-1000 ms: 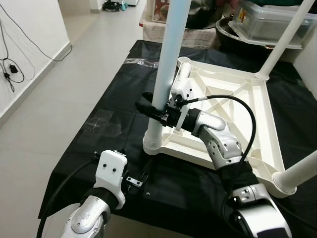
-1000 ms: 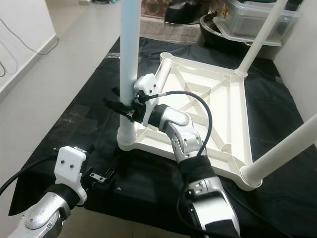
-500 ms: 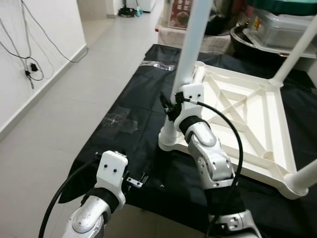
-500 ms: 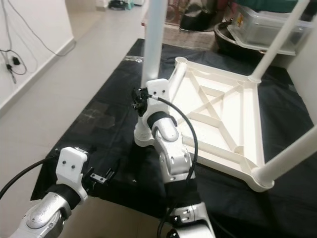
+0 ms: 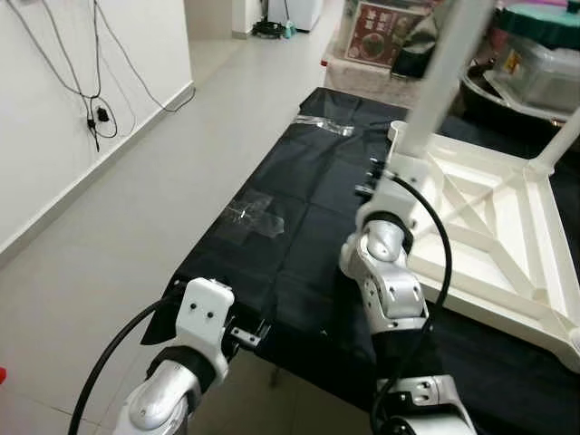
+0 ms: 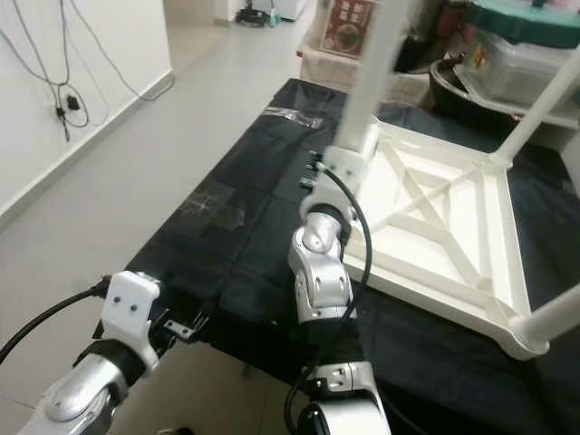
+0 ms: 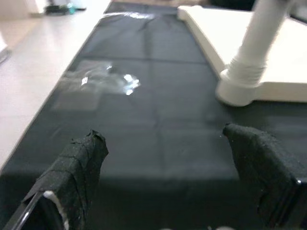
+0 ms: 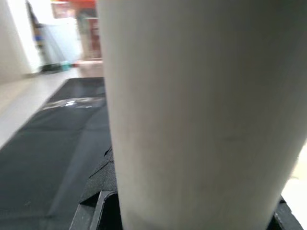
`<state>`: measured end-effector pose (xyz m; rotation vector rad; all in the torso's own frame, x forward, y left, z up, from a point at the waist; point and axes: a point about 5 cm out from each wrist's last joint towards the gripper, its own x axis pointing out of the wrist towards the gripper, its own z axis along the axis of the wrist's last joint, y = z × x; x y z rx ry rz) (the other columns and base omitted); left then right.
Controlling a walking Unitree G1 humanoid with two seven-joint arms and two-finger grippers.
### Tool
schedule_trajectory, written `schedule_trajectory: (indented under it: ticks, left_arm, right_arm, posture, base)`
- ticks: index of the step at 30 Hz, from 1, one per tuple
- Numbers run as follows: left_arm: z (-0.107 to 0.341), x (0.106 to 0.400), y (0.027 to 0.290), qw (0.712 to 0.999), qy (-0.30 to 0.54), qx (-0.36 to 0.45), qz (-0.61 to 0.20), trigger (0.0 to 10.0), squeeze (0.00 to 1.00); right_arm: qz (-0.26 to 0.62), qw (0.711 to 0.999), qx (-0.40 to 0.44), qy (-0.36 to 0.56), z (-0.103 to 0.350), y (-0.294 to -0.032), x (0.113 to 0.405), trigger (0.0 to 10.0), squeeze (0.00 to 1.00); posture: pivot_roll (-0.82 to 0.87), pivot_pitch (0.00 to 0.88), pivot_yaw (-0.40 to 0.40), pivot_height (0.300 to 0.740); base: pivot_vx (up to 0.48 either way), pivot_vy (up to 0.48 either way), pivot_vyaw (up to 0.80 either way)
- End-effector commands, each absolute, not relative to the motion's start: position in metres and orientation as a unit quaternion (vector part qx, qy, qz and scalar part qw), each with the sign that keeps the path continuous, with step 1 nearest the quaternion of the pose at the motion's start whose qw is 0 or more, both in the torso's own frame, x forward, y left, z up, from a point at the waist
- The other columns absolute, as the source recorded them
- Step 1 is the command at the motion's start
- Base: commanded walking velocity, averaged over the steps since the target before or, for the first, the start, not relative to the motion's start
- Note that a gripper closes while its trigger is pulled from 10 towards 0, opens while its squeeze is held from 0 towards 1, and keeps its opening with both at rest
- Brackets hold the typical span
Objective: Building children table
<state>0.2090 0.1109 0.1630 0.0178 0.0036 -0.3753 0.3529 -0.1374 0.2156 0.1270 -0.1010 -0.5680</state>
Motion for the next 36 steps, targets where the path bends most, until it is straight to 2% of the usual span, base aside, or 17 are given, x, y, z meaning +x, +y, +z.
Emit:
schedule_trajectory:
  ticks: [1,6,9,19,23,28,34,35,36]
  left_arm:
    - [0.160,0.207,0.112,0.983,0.009,0.013,-0.184,10.0,0.00]
    - [0.160,0.207,0.112,0.983,0.009,0.013,-0.185,10.0,0.00]
    - [0.160,0.207,0.111,0.982,0.010,0.013,-0.187,10.0,0.00]
    - [0.160,0.205,0.106,0.979,0.012,0.008,-0.203,10.0,0.00]
    - [0.160,0.203,0.103,0.976,0.013,0.003,-0.219,10.0,0.00]
    - [0.158,0.192,0.091,0.960,0.017,-0.007,-0.278,10.0,0.00]
    - [0.155,0.188,0.088,0.957,0.021,-0.003,-0.289,10.0,0.00]
    - [0.153,0.188,0.088,0.957,0.023,0.000,-0.289,10.0,0.00]
    - [0.152,0.188,0.088,0.957,0.024,0.002,-0.288,10.0,0.00]
  right_arm:
    - [-0.294,0.949,0.102,0.057,0.182,-0.104,0.348,10.0,0.00]
    - [-0.333,0.936,0.091,0.076,0.181,-0.106,0.347,10.0,0.00]
    - [-0.373,0.916,0.111,0.093,0.179,-0.104,0.346,10.0,0.00]
    - [-0.434,0.890,0.108,0.090,0.186,-0.108,0.347,10.0,0.00]
    - [-0.438,0.889,0.105,0.087,0.188,-0.108,0.347,10.0,0.00]
    - [-0.437,0.891,0.089,0.080,0.190,-0.106,0.348,10.0,0.00]
    - [-0.432,0.894,0.089,0.079,0.190,-0.104,0.349,10.0,0.00]
    - [-0.425,0.897,0.096,0.079,0.190,-0.102,0.350,10.0,1.00]
    - [-0.420,0.899,0.100,0.079,0.189,-0.102,0.351,10.0,1.00]
  posture:
    - [0.13,0.189,-0.082,0.740]
    - [0.13,0.189,-0.079,0.740]
    - [0.14,0.191,-0.076,0.740]
    - [0.14,0.194,-0.066,0.740]
    - [0.14,0.194,-0.066,0.740]
    - [0.14,0.187,-0.065,0.740]
    - [0.14,0.177,-0.065,0.740]
    - [0.14,0.173,-0.064,0.740]
    - [0.14,0.173,-0.064,0.740]
  base:
    - [0.000,0.000,0.00]
    - [0.000,0.000,0.00]
    - [0.000,0.000,0.00]
    - [0.000,0.000,0.00]
    - [0.000,0.000,0.00]
    - [0.000,0.000,0.00]
    - [0.000,0.000,0.00]
    - [0.000,0.000,0.00]
    - [0.000,0.000,0.00]
